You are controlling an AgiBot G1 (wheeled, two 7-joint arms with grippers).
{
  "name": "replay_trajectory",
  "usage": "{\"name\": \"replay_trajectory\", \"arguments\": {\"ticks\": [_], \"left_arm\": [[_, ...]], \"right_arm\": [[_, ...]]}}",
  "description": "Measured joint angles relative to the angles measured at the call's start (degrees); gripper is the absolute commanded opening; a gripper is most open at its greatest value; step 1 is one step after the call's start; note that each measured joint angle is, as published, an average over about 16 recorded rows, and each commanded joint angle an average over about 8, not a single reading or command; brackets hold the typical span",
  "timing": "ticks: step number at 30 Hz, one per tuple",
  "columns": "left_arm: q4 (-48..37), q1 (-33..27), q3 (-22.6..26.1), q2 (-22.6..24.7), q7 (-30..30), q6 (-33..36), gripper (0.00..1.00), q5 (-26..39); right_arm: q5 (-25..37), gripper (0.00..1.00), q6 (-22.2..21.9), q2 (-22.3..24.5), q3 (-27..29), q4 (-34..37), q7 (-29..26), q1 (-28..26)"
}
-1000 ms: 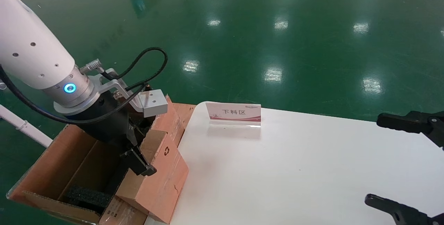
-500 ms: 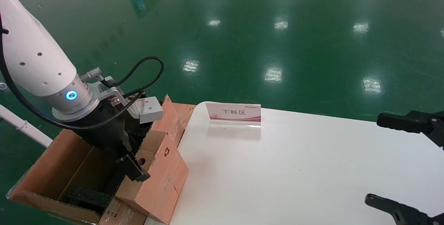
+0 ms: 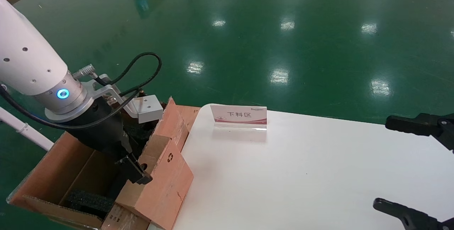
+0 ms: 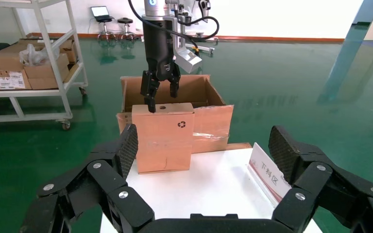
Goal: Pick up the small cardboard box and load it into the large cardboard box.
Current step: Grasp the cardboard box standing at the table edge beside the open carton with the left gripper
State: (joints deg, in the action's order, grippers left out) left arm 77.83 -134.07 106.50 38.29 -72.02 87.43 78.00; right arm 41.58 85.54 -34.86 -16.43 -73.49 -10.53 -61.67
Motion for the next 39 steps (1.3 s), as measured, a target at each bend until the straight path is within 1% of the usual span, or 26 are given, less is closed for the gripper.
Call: {"name": "replay_trajectory", "arguments": {"ticks": [14,27,38,39], "left_arm": [[0.01,0.51,2.02,0.92,0.86,-1.00,1.00,-1.59],[0.01,3.08,3.81,1.95,0.83,-3.33,1.00,-0.59],[-0.01,4.04,4.28,2.37,1.55,-4.34,1.00,0.11],[-0.02,4.05,4.29,2.38,1.56,-4.35,0.92,0.13]], "right_arm": [[-0.04,1.00,-0.02,0.02,-0.05,0.00,0.03,-0.01],[-0.07,1.00,-0.05,0.04,-0.10,0.00,0.05,-0.02],[-0.09,1.00,-0.07,0.06,-0.11,0.02,0.06,-0.01],[-0.09,1.00,-0.07,0.06,-0.11,0.02,0.06,-0.01]]}}
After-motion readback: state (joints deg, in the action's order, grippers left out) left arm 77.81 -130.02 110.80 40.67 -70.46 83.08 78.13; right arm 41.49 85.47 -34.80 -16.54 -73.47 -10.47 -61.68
